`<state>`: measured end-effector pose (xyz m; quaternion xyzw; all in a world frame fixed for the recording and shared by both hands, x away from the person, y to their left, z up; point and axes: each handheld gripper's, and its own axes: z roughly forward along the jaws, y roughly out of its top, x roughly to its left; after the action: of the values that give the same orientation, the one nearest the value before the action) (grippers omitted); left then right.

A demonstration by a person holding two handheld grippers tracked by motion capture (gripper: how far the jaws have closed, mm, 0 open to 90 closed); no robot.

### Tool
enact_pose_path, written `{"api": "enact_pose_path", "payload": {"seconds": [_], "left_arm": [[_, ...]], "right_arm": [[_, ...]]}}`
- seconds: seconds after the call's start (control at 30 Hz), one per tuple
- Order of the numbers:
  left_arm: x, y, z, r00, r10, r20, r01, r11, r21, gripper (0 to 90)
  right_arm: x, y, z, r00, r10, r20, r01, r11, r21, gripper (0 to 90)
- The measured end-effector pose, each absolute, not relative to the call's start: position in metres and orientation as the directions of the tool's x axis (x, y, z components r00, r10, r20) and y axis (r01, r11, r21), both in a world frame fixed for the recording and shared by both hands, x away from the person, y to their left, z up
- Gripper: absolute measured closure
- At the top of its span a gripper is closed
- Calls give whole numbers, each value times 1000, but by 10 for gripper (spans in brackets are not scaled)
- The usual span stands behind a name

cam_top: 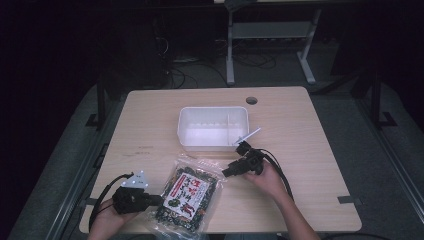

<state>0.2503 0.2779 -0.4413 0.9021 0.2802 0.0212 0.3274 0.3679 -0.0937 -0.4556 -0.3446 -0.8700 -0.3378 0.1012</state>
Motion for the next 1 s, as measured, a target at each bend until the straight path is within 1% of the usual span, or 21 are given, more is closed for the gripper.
{"api": "enact_pose_path", "payload": {"seconds": [0.03, 0.07, 0.13, 0.17, 0.23, 0.3, 0.37, 0.43, 0.57, 0.7, 0.8, 0.83, 0.9, 0.93, 0.97, 1.0], "left_arm": [[250, 278, -441, 843, 519, -145, 491, -629, 602, 852], [251, 278, -441, 843, 518, -146, 491, -629, 602, 852], [251, 278, -441, 843, 518, -144, 490, -630, 602, 842], [251, 278, -441, 843, 518, -144, 490, -630, 602, 842], [251, 278, -441, 842, 520, -145, 491, -627, 604, 835], [251, 279, -441, 841, 522, -146, 493, -626, 604, 822], [252, 280, -441, 837, 525, -151, 498, -618, 608, 812], [252, 280, -441, 836, 527, -152, 499, -617, 608, 795], [253, 281, -441, 833, 529, -160, 505, -611, 610, 766], [254, 284, -440, 822, 539, -183, 520, -580, 626, 699], [255, 287, -440, 814, 545, -202, 532, -558, 637, 629], [256, 287, -440, 809, 550, -206, 538, -552, 637, 580], [257, 287, -440, 807, 553, -208, 541, -550, 637, 518], [257, 287, -440, 803, 555, -215, 546, -541, 640, 518], [258, 286, -440, 802, 556, -221, 548, -534, 644, 483], [259, 285, -440, 796, 560, -231, 555, -523, 646, 422]], "right_arm": [[369, -93, -457, -742, 527, 415, 669, 539, 513, 565], [369, -93, -457, -742, 527, 415, 669, 539, 513, 565], [370, -92, -460, -735, 512, 445, 678, 529, 511, 629], [370, -92, -460, -735, 512, 445, 678, 529, 511, 629], [370, -92, -460, -739, 507, 445, 674, 533, 512, 664], [369, -94, -458, -740, 503, 447, 672, 535, 512, 780], [368, -95, -457, -747, 493, 445, 664, 539, 518, 835], [367, -96, -455, -751, 484, 448, 660, 535, 528, 866], [365, -96, -451, -763, 470, 444, 647, 536, 543, 890], [359, -97, -444, -778, 470, 418, 628, 550, 551, 892], [354, -100, -437, -796, 460, 394, 604, 548, 579, 893], [350, -104, -432, -804, 450, 388, 591, 545, 595, 893], [346, -106, -427, -813, 442, 379, 579, 545, 607, 893], [346, -106, -427, -813, 442, 379, 579, 545, 607, 893], [344, -108, -424, -815, 440, 378, 576, 543, 611, 893], [340, -110, -418, -823, 437, 364, 563, 541, 625, 894]]}}
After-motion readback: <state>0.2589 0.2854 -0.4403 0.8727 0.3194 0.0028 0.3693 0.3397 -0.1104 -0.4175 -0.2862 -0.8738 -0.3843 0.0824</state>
